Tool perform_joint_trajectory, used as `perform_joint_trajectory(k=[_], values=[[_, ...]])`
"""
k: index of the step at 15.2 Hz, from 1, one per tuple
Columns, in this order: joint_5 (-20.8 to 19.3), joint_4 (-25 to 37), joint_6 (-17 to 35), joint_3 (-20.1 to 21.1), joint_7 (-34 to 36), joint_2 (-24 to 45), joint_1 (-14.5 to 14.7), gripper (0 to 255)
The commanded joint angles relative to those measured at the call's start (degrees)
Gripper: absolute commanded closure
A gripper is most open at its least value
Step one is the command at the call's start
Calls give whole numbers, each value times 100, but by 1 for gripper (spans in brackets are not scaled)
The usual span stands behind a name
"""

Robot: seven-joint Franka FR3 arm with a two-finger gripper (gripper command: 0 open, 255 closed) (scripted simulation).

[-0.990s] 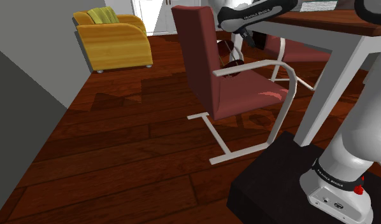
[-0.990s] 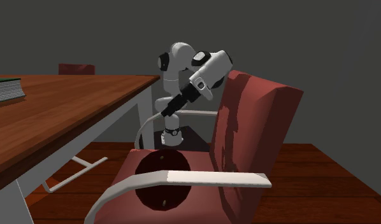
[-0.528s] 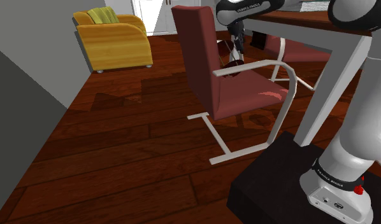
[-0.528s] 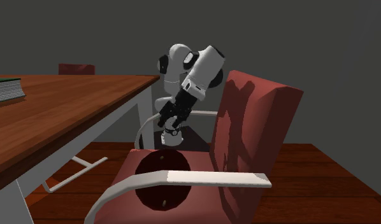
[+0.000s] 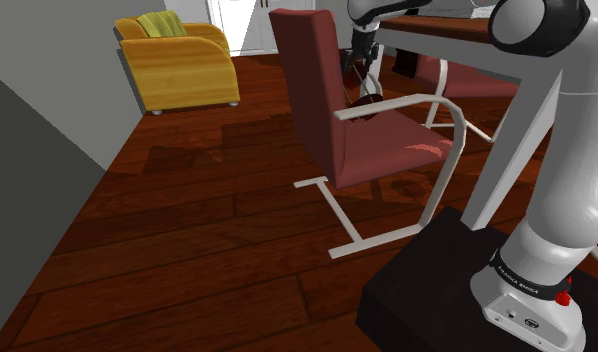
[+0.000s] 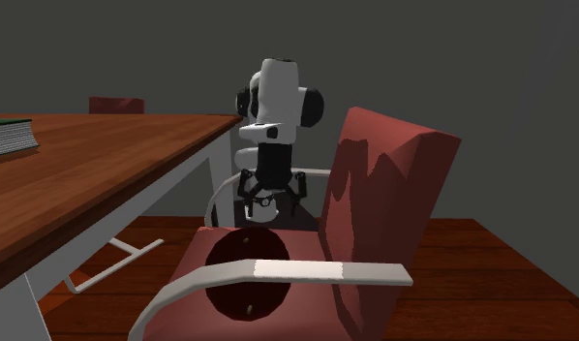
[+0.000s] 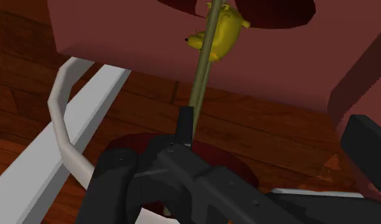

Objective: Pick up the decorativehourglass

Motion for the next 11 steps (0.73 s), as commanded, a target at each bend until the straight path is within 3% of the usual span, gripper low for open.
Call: perform_joint_trajectory(k=[1, 7, 8, 11], values=[[476, -260, 449, -169, 328, 161, -354, 0], [636, -685, 897, -543, 248, 208, -28, 0], [596, -1, 904, -434, 253, 85, 211, 0], [603, -92, 743, -508, 273, 127, 154, 0]])
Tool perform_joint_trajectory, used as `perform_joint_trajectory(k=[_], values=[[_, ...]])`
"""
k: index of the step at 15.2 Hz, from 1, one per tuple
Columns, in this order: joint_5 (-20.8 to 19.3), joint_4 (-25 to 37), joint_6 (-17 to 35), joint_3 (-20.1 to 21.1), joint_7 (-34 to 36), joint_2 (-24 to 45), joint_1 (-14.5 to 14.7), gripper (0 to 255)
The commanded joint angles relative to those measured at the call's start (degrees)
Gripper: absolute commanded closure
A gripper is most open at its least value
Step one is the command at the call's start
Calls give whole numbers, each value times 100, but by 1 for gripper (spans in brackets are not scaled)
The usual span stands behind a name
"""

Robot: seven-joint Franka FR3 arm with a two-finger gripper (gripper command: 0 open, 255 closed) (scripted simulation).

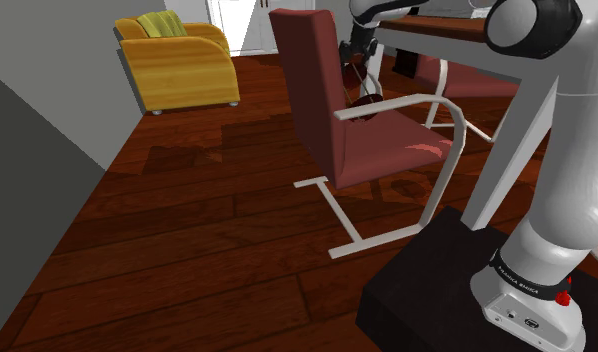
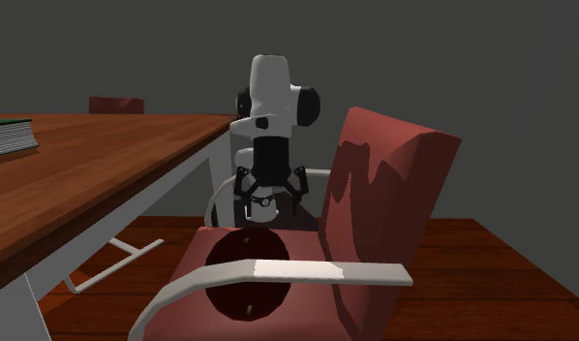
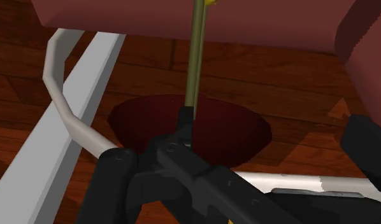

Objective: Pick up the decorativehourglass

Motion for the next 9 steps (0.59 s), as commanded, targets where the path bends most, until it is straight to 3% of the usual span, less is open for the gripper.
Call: perform_joint_trajectory(k=[1, 4, 9], values=[[5, -176, -154, -84, 2, 71, -111, 0], [22, -317, -351, -233, 16, 111, -136, 0], [72, -674, 24, -333, -4, 140, -35, 0]])
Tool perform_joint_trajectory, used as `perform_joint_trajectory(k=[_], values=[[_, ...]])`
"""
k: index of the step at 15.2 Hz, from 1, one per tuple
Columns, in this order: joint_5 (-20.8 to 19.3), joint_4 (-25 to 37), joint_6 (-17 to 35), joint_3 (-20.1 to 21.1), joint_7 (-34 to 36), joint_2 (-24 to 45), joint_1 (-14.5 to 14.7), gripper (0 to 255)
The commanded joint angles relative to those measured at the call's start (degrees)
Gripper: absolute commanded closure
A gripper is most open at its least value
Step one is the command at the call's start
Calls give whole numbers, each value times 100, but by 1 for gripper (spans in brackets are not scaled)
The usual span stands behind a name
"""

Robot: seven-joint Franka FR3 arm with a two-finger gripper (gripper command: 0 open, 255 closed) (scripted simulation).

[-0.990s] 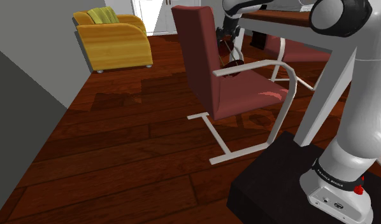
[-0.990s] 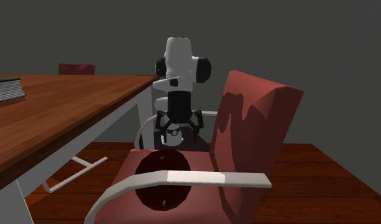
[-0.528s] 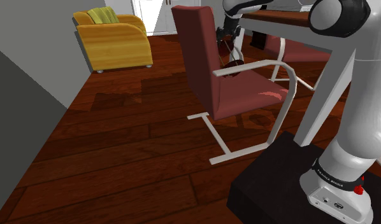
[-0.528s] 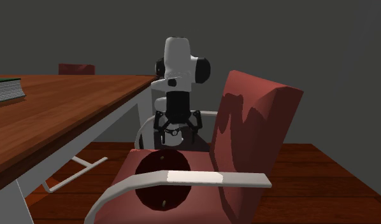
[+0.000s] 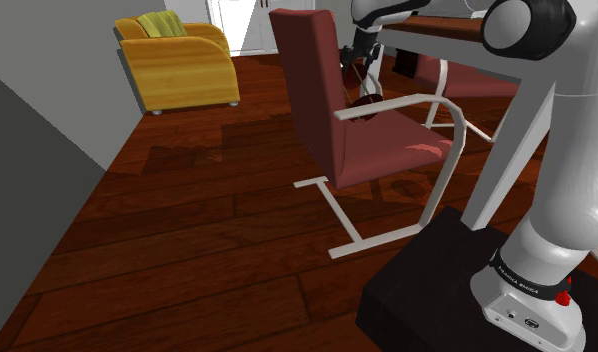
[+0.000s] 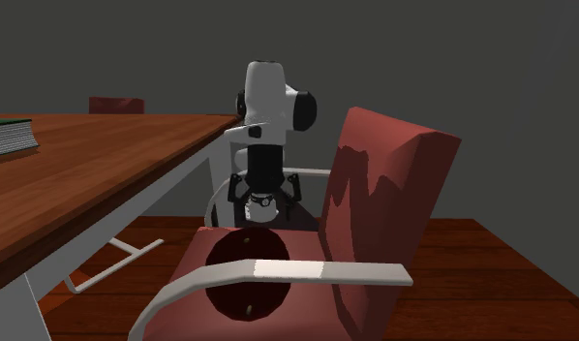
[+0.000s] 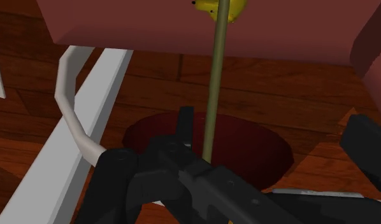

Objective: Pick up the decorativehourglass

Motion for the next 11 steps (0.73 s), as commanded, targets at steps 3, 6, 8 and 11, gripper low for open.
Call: perform_joint_trajectory(k=[3, 6, 8, 11], values=[[38, -764, 270, -128, 3, 96, -88, 0], [-15, -1076, 489, -145, 71, 0, 3, 255], [67, -829, 436, -140, -12, 193, -81, 255], [49, -911, 455, -150, -12, 134, -75, 255]])
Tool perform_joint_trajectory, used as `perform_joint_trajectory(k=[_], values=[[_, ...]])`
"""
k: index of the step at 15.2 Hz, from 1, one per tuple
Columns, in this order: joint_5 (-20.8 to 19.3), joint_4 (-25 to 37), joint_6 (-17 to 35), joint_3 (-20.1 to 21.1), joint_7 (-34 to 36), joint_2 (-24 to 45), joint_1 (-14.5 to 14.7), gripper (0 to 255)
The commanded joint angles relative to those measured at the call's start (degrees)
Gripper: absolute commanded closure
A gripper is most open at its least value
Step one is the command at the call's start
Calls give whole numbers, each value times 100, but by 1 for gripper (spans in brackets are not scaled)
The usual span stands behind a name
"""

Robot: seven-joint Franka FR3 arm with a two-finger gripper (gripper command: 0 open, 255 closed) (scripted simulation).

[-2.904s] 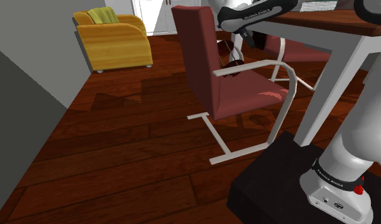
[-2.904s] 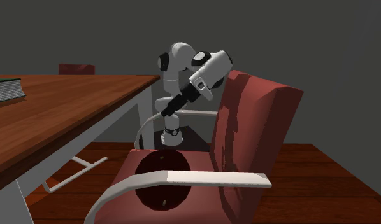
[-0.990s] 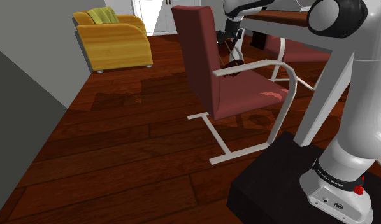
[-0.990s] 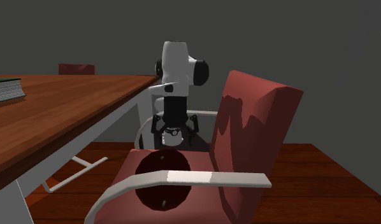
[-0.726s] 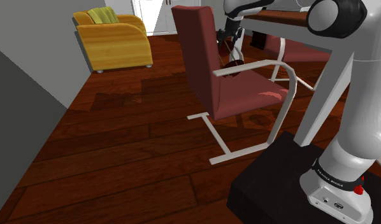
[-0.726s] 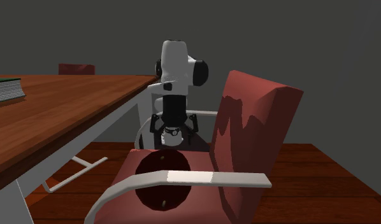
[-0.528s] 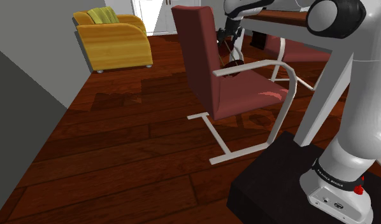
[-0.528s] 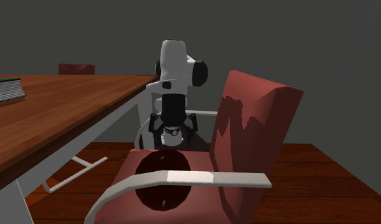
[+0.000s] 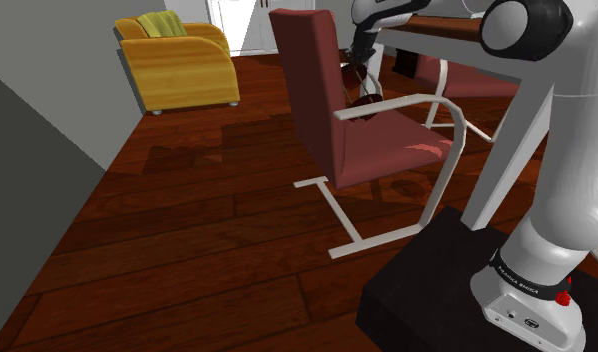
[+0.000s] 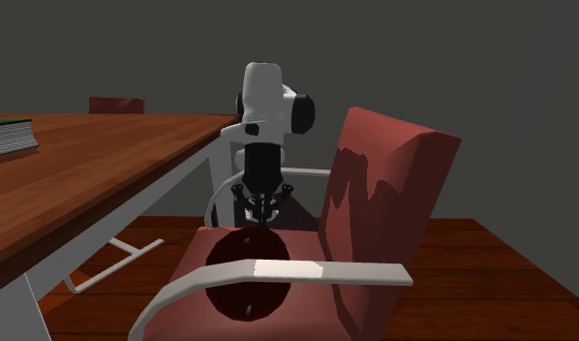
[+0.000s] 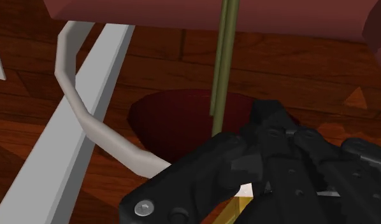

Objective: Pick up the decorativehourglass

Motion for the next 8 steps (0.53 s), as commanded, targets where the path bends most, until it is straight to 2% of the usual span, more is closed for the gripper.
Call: perform_joint_trajectory(k=[1, 2, 3, 4, 8], values=[[45, -752, -67, -33, -53, 192, -200, 255], [110, -576, -130, -39, -143, 312, -284, 255], [87, -18, -85, -10, -108, 3, 3, 255], [89, -18, -85, -15, -110, 4, 6, 0], [-78, -122, -796, -175, 152, 52, 12, 0]])
